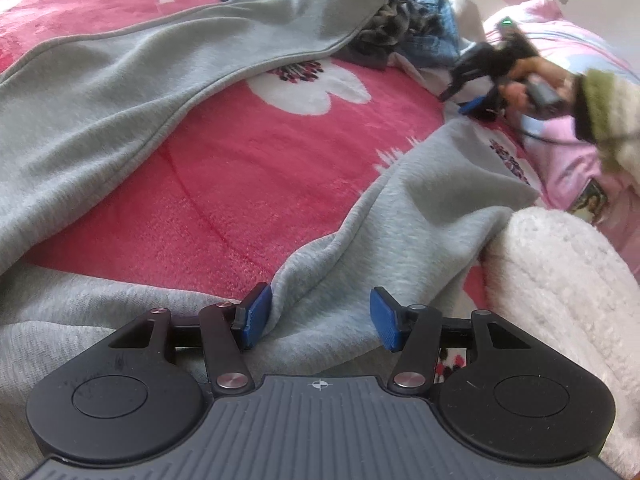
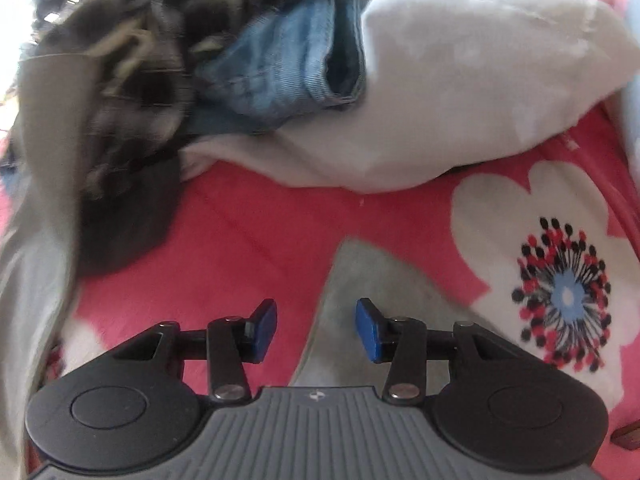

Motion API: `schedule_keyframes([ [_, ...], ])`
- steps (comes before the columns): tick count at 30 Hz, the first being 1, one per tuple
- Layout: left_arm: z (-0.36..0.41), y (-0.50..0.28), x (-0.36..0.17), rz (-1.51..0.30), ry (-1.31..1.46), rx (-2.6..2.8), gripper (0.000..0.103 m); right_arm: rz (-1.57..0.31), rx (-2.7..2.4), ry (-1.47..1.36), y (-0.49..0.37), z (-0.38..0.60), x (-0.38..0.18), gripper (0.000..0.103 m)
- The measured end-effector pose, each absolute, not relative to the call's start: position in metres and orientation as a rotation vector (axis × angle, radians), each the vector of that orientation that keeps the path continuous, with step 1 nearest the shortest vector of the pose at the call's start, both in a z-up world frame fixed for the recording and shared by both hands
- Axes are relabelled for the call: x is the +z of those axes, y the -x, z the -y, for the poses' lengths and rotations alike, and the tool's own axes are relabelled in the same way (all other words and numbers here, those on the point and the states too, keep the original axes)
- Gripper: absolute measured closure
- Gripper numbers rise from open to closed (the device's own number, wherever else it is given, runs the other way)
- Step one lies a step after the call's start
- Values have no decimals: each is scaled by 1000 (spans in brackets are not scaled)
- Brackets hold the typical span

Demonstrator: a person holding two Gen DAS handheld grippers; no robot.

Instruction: Fold clothes

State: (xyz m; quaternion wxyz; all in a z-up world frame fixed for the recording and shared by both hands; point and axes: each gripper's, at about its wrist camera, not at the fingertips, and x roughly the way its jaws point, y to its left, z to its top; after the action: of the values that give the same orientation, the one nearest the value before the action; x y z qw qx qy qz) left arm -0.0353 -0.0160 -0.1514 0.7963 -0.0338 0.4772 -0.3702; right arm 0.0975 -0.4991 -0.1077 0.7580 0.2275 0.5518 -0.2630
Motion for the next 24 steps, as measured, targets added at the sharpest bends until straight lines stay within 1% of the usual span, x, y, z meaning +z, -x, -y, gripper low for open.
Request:
schedule_keyframes([
  [1, 16, 36, -152, -1021, 70, -801, 49, -1224, -592, -498, -100, 503, -114, 60],
  [2, 16, 37, -152, -1016, 67, -808, 49, -1245, -612, -499, -102, 507, -121, 64],
  [4, 15, 36, -153, -1009, 67, -821, 49, -1253, -621, -508, -99, 512, -129, 65],
  [5, 14, 36, -153, -1009, 73, -827, 49, -1258, -625, -512, -97, 514, -134, 67],
  [7, 13, 34, -152, -1014, 88, -835, 49, -1237, -622, -510, -90, 515, -132, 81],
  [8, 12, 33, -152, -1018, 98, -838, 49, -1227, -612, -499, -86, 515, -129, 94],
  [11, 12, 27, -151, -1023, 111, -844, 49, -1125, -576, -553, -67, 518, -108, 96],
  [17, 18, 12, -149, -1005, 140, -803, 49, -837, -496, -575, -38, 524, -49, 96],
  [20, 26, -1, -151, -993, 127, -762, 49, -751, -482, -539, -40, 524, -29, 96],
  [24, 34, -20, -154, -995, 119, -729, 49, -706, -461, -515, -63, 522, -25, 96],
])
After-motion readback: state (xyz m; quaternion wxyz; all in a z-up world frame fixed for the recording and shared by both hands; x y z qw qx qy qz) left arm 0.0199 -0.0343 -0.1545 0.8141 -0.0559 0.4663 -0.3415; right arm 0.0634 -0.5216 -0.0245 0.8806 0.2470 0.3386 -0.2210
